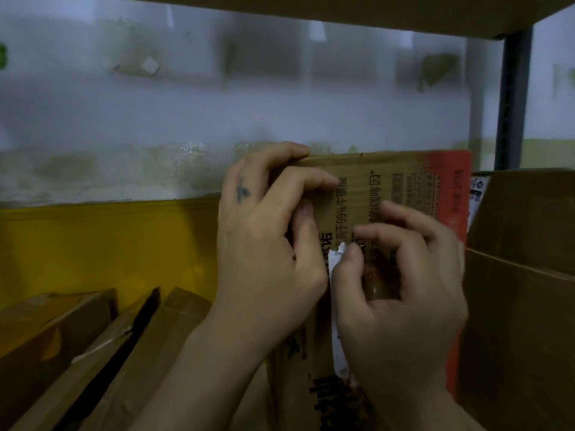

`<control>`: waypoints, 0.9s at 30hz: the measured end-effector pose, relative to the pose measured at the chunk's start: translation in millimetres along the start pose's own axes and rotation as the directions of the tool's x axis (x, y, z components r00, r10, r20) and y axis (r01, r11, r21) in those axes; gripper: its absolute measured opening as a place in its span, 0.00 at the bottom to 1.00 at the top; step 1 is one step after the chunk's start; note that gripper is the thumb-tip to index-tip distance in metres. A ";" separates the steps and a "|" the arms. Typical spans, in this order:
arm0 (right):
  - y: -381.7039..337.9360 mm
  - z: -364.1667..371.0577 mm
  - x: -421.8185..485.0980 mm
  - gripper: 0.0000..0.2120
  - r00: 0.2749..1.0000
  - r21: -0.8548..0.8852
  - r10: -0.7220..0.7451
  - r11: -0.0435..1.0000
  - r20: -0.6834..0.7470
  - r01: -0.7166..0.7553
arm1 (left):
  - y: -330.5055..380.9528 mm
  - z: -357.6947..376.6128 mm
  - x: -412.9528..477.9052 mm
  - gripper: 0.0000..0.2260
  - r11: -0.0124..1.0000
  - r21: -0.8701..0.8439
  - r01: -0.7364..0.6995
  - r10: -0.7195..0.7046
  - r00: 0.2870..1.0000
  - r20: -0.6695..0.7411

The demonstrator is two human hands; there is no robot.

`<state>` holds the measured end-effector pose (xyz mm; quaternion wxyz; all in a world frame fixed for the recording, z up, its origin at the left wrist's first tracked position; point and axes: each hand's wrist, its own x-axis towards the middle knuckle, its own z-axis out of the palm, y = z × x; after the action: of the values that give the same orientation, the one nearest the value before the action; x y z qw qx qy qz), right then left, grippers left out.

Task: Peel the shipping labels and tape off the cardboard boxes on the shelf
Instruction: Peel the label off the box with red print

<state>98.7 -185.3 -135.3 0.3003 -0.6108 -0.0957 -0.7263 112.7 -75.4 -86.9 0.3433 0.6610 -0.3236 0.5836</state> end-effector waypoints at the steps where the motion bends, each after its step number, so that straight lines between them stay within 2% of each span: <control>1: -0.8 -1.4 -0.6 0.06 1.000 -0.029 -0.012 1.000 0.002 0.012 | 0.0 0.1 -0.1 0.12 1.000 0.004 -0.003 0.003 1.000 0.002; 6: 0.9 -5.4 -4.5 0.12 0.993 -0.089 0.010 0.996 0.115 0.001 | 0.5 0.2 -0.6 0.12 1.000 0.007 0.006 -0.006 1.000 0.002; 12: 4.7 -9.2 -7.3 0.07 0.989 -0.057 0.018 0.998 0.147 -0.010 | 0.1 0.2 -0.4 0.12 1.000 0.011 -0.002 0.002 1.000 -0.001; 20: 8.1 -5.6 -10.1 0.05 0.993 -0.036 -0.018 0.999 0.119 0.023 | 1.7 1.7 -1.1 0.13 1.000 0.011 0.023 -0.023 1.000 -0.012; 27: 10.7 -2.6 -6.3 0.05 0.989 -0.008 -0.026 1.000 0.149 0.028 | 2.2 2.1 -0.8 0.13 0.999 0.021 0.027 -0.027 1.000 -0.011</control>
<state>103.0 -193.2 -144.3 0.2793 -0.6634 -0.1224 -0.6833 111.9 -78.3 -87.7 0.3460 0.6657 -0.3067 0.5857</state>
